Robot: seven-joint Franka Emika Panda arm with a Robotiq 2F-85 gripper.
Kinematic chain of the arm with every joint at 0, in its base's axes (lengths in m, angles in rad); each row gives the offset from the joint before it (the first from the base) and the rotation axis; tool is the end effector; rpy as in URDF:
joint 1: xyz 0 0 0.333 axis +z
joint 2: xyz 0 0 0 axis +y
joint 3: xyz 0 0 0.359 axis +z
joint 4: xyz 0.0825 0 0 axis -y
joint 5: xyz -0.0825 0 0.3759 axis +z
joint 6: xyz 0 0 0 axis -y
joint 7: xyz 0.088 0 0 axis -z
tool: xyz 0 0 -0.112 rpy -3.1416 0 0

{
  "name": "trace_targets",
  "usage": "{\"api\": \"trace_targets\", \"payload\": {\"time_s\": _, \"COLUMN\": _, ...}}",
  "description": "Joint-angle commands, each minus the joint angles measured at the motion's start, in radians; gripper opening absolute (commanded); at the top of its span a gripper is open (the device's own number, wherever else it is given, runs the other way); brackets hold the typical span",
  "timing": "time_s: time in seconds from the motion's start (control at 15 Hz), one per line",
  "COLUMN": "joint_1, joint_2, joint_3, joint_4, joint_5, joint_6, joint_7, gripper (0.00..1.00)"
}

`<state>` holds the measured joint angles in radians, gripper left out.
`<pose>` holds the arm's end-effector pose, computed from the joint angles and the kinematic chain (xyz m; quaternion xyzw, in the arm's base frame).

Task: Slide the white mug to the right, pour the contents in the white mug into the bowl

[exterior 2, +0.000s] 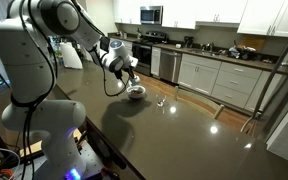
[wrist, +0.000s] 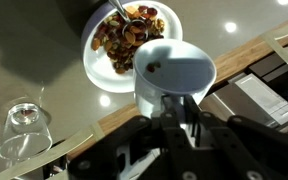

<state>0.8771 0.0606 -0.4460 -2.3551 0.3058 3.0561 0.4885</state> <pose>0.5080 0.2108 0.4242 -0.9337 0.1622 -0.2614 0.1834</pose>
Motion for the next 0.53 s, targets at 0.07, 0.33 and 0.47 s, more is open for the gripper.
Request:
{"api": "trace_targets", "payload": {"time_s": 0.07, "joint_1": 0.000, "joint_2": 0.000, "joint_3": 0.000, "joint_4": 0.000, "joint_5": 0.000, "joint_6": 0.000, "joint_7": 0.000, "gripper": 0.15}}
{"api": "trace_targets", "payload": {"time_s": 0.33, "joint_1": -0.005, "joint_2": 0.001, "joint_3": -0.002, "joint_4": 0.005, "joint_5": 0.020, "joint_6": -0.009, "joint_7": 0.008, "gripper": 0.07}}
{"api": "trace_targets", "payload": {"time_s": 0.47, "joint_1": -0.005, "joint_2": 0.012, "joint_3": -0.010, "joint_4": 0.008, "joint_5": 0.014, "joint_6": -0.005, "joint_7": 0.026, "gripper": 0.07}}
